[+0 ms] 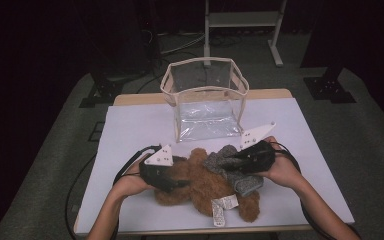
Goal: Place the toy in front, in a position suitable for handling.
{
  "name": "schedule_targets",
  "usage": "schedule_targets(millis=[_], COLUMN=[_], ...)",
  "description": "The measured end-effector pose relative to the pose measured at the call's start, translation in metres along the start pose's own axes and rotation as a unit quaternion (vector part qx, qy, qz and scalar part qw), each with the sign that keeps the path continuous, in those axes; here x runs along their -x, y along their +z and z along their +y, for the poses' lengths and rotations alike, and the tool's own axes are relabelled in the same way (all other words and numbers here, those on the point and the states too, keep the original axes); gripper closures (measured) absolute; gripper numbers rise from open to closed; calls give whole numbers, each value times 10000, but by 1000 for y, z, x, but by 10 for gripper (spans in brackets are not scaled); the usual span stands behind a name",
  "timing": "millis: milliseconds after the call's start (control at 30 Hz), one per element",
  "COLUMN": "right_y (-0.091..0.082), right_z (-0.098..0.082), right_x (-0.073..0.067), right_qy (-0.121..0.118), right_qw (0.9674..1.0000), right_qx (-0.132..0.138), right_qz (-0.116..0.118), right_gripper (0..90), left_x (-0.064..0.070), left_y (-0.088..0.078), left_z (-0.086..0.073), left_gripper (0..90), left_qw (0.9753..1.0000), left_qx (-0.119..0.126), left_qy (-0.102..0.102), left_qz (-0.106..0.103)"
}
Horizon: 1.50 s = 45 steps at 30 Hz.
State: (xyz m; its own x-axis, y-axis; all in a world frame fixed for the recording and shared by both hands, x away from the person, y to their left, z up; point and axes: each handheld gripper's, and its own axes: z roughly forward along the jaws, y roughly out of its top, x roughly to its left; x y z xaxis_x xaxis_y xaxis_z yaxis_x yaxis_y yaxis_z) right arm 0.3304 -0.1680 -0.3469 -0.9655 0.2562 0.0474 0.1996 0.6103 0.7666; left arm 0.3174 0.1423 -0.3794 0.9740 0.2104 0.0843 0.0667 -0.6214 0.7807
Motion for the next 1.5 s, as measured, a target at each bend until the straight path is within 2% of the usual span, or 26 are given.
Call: schedule_targets(millis=[133, 233, 367, 433, 500, 567, 633, 700, 833, 900, 1033, 1200, 1300, 1400, 1500], right_y=[6, 19, 44, 52, 53, 48, 39, 27, 2, -8, -19, -33, -38, -38, -32], right_z=[15, 29, 44, 48, 49, 47, 42, 32, 7, -7, -24, -42, -54, -61, -57], right_x=[-4, -9, -10, -11, -11, -8, -3, 4, 13, 16, 13, 9, 7, 4, 3], right_qy=[-168, -280, -404, -386, -441, -367, -314, -153, 308, 448, 544, 601, 697, 767, 729], right_qw=[9998, 9995, 9989, 9988, 9985, 9989, 9994, 9999, 9992, 9981, 9968, 9961, 9955, 9948, 9945], right_qx=[-43, -112, -145, -162, -180, -165, -100, -30, 250, 428, 569, 545, 503, 612, 735], right_qz=[-27, -3, 199, 260, 271, 227, 132, 24, -67, -57, -135, -348, -397, -276, -145], right_gripper=[739, 739, 739, 739, 738, 737, 737, 737, 737, 737, 737, 736, 736, 735, 736], left_x=[2, 4, 4, 5, 5, 5, 5, 5, 3, 2, 1, -3, -5, -5, -4], left_y=[3, 4, 5, 4, 3, 3, 3, 3, 4, 4, 3, 0, -2, -1, -2], left_z=[1, 2, 1, 0, -1, -1, -1, -2, -2, -2, -2, -5, -6, -5, -3], left_gripper=[364, 380, 381, 381, 382, 385, 385, 384, 380, 376, 374, 375, 375, 372, 357], left_qw=[10000, 9999, 9999, 9999, 9998, 9998, 9998, 9999, 9999, 9999, 9999, 10000, 9999, 9999, 10000], left_qx=[11, -1, 33, 32, 34, 10, -7, 21, 47, 55, 51, 50, 61, 37, -47], left_qy=[64, 139, 138, 125, 129, 152, 158, 130, 100, 94, 93, 13, -84, -79, -41], left_qz=[-29, -26, -83, -100, -113, -106, -100, -111, -93, -81, -68, -12, 35, 55, 77])
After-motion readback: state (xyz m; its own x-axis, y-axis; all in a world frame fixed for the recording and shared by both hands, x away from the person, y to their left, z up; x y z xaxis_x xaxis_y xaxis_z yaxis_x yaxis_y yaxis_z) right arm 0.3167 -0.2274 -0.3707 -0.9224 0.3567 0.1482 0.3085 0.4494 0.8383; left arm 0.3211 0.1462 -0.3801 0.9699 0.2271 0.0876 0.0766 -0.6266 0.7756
